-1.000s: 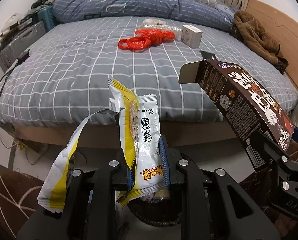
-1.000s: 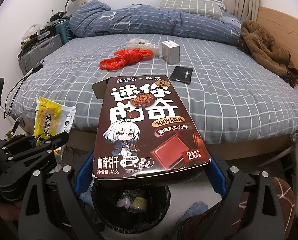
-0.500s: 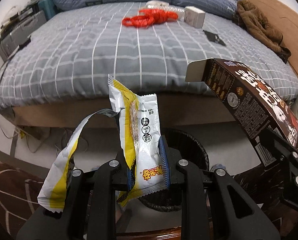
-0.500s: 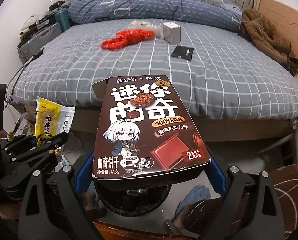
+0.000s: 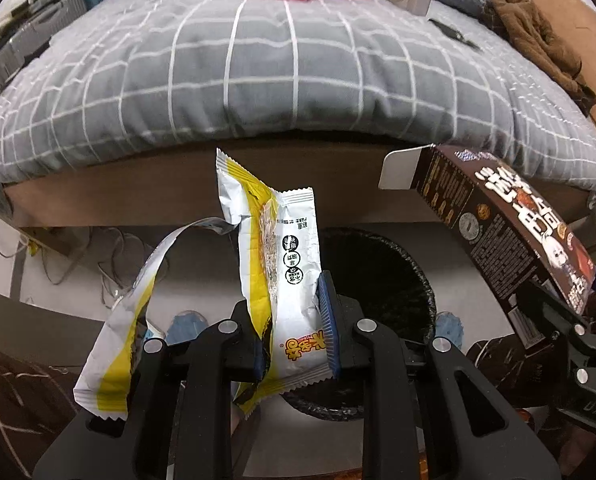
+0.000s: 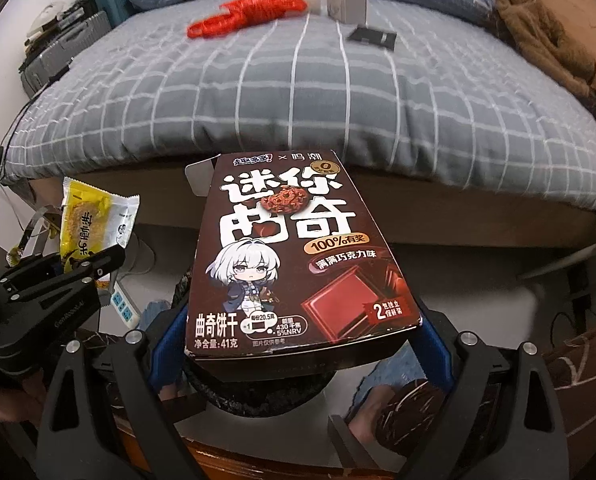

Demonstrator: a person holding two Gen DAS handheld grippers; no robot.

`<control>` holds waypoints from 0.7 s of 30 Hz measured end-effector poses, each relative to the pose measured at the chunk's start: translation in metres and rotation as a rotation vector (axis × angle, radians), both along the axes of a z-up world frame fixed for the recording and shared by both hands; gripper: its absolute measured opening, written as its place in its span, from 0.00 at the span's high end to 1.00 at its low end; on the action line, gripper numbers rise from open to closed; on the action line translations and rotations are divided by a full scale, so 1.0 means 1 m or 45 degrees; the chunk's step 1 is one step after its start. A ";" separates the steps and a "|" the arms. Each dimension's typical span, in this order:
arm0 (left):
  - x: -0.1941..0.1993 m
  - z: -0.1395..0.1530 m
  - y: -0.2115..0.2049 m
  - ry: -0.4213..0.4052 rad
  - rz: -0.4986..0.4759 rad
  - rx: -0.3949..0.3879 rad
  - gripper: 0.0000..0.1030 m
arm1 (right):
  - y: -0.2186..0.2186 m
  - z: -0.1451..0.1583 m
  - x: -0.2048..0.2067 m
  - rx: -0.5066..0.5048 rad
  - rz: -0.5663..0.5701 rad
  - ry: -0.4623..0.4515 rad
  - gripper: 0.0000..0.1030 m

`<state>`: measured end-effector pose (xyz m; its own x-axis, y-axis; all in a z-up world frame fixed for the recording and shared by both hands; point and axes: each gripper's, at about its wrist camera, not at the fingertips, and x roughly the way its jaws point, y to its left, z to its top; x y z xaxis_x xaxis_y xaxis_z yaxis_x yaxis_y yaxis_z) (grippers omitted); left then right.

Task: Collect trash
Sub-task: 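Carry the snack wrapper and cookie box with both tools over the bin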

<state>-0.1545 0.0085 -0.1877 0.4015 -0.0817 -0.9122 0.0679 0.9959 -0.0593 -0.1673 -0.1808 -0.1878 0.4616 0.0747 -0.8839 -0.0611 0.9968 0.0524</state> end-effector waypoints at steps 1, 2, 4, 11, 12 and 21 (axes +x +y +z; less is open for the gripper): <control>0.001 -0.003 0.000 0.007 -0.001 0.002 0.79 | 0.001 -0.004 0.001 0.003 0.003 0.015 0.13; 0.002 -0.007 0.001 0.018 0.000 0.004 0.79 | 0.003 -0.011 0.003 0.008 0.010 0.040 0.13; 0.005 -0.017 0.002 0.042 0.003 0.014 0.79 | 0.006 -0.020 0.005 0.006 0.021 0.075 0.13; 0.013 -0.049 0.009 0.132 0.004 0.029 0.79 | 0.017 -0.051 0.015 0.008 0.051 0.183 0.13; 0.014 -0.053 0.010 0.144 0.006 0.028 0.79 | 0.020 -0.056 0.018 0.003 0.055 0.196 0.13; 0.016 -0.071 0.030 0.198 0.065 0.015 0.79 | 0.041 -0.083 0.034 -0.005 0.122 0.271 0.12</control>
<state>-0.1390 0.0385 -0.2582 0.2586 -0.0538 -0.9645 0.0077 0.9985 -0.0536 -0.1334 -0.1403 -0.2707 0.2558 0.1059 -0.9609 -0.1434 0.9871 0.0706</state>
